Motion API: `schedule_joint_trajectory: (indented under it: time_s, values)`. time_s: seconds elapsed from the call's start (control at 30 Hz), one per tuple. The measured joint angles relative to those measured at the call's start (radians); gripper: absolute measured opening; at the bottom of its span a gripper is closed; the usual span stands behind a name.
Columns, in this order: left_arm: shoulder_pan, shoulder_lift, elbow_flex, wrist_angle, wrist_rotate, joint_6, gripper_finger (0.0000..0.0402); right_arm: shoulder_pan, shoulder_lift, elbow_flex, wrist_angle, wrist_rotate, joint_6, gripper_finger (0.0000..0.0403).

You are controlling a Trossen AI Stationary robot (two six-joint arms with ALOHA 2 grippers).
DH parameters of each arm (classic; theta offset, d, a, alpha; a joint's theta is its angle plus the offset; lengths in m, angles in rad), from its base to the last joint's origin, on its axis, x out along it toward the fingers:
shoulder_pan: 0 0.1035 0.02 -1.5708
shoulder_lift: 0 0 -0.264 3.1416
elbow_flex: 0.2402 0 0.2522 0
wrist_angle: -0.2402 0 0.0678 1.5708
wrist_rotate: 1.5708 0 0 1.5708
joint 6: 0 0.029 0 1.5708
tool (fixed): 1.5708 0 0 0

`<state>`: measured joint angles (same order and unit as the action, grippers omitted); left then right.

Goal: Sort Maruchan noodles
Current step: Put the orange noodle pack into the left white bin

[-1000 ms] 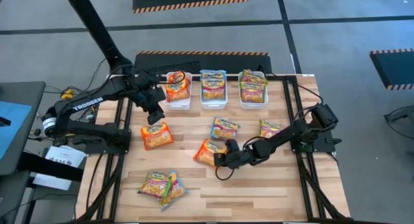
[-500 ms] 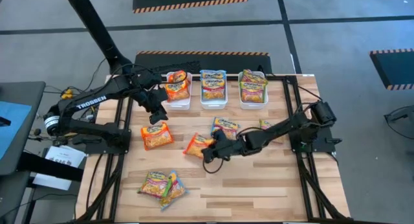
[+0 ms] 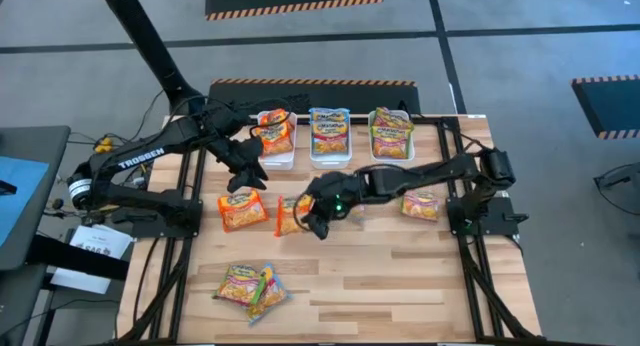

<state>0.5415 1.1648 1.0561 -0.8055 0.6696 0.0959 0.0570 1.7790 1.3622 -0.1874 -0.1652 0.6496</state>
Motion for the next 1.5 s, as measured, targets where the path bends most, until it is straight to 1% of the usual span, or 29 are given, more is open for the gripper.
schedule_joint_trajectory:
  time_s: [0.1, 0.23, 0.37, 0.47, 0.53, 0.63, 0.83, 0.9, 1.0, 1.17, 1.27, 1.37, 1.5]
  values:
    - [0.000, 0.000, 0.000, 0.012, -0.009, 0.000, 0.0171, -0.027, 0.000, 0.060, -0.101, -0.030, -0.085, 0.0013]
    - [-0.006, 0.000, 0.000, 0.010, -0.057, -0.010, 0.0172, -0.054, 0.000, 0.127, -0.204, -0.094, -0.202, 0.0012]
    - [-0.006, 0.000, 0.000, 0.015, -0.074, 0.006, 0.0183, -0.079, 0.000, 0.167, -0.272, -0.213, -0.366, 0.0012]
    - [-0.006, 0.008, 0.000, 0.070, -0.089, -0.019, 0.0195, -0.122, -0.002, 0.178, -0.346, -0.303, -0.498, 0.0012]
    - [-0.006, 0.015, 0.000, 0.130, -0.067, -0.054, 0.0202, -0.155, -0.002, 0.179, -0.372, -0.350, -0.566, 0.0012]
    - [-0.006, 0.019, 0.000, 0.231, -0.008, -0.107, 0.0206, -0.198, -0.002, 0.179, -0.368, -0.386, -0.644, 0.0012]
    - [-0.005, 0.058, 0.000, 0.376, 0.076, -0.302, 0.0206, -0.255, -0.002, 0.199, -0.367, -0.500, -0.774, 0.0012]
    - [-0.005, 0.082, 0.000, 0.400, 0.122, -0.336, 0.0206, -0.265, -0.002, 0.212, -0.374, -0.520, -0.835, 0.0012]
    - [-0.006, 0.115, 0.000, 0.455, 0.182, -0.372, 0.0206, -0.281, -0.002, 0.232, -0.411, -0.520, -0.915, 0.0012]
    - [-0.005, 0.160, 0.000, 0.508, 0.190, -0.416, 0.0206, -0.308, -0.002, 0.247, -0.475, -0.534, -1.002, 0.0012]
    - [-0.007, 0.182, 0.000, 0.539, 0.177, -0.416, 0.0206, -0.322, -0.002, 0.251, -0.494, -0.571, -1.033, 0.0012]
    - [-0.007, 0.203, 0.000, 0.573, 0.156, -0.439, 0.0206, -0.329, -0.002, 0.252, -0.525, -0.576, -1.069, 0.0012]
    - [-0.012, 0.234, 0.000, 0.625, 0.178, -0.489, 0.0206, -0.340, -0.002, 0.252, -0.531, -0.593, -1.099, 0.0012]
